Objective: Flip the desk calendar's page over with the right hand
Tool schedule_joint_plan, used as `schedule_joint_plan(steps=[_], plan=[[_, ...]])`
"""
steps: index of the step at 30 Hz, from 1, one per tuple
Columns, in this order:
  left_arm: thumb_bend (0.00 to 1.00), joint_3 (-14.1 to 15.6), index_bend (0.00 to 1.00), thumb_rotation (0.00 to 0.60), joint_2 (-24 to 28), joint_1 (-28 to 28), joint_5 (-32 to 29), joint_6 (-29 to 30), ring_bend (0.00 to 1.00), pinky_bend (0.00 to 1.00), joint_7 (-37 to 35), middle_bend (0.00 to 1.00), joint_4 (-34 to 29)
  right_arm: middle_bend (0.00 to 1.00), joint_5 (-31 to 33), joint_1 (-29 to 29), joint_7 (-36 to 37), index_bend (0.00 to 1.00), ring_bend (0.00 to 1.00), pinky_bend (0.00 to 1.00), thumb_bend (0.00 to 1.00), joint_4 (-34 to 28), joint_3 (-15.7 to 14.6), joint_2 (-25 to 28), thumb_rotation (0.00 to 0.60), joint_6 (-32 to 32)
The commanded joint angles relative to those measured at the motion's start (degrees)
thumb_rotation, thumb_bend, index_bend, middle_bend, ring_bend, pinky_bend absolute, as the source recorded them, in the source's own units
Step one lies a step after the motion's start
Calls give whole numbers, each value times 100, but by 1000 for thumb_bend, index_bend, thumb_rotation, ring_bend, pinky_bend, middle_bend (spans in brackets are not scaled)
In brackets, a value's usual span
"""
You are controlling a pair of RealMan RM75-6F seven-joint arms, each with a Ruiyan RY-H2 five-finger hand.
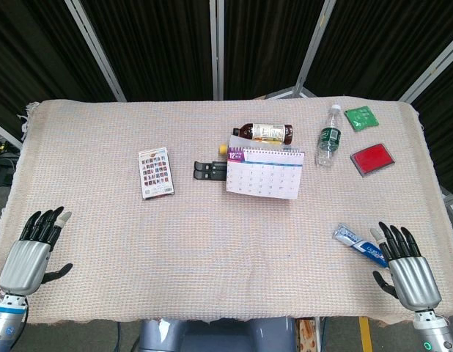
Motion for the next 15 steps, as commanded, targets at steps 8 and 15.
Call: schedule_joint_plan(steps=[8, 15], plan=[[121, -2, 0, 600, 3, -1, 5, 5, 0, 0, -2, 0, -7, 0, 58, 19, 69, 0, 0, 0, 201, -75, -39, 18, 600, -51], [121, -32, 0, 600, 14, 6, 12, 60, 0, 0, -1, 0, -23, 246, 494, 292, 416, 0, 222, 233, 202, -933, 126, 156, 600, -619]])
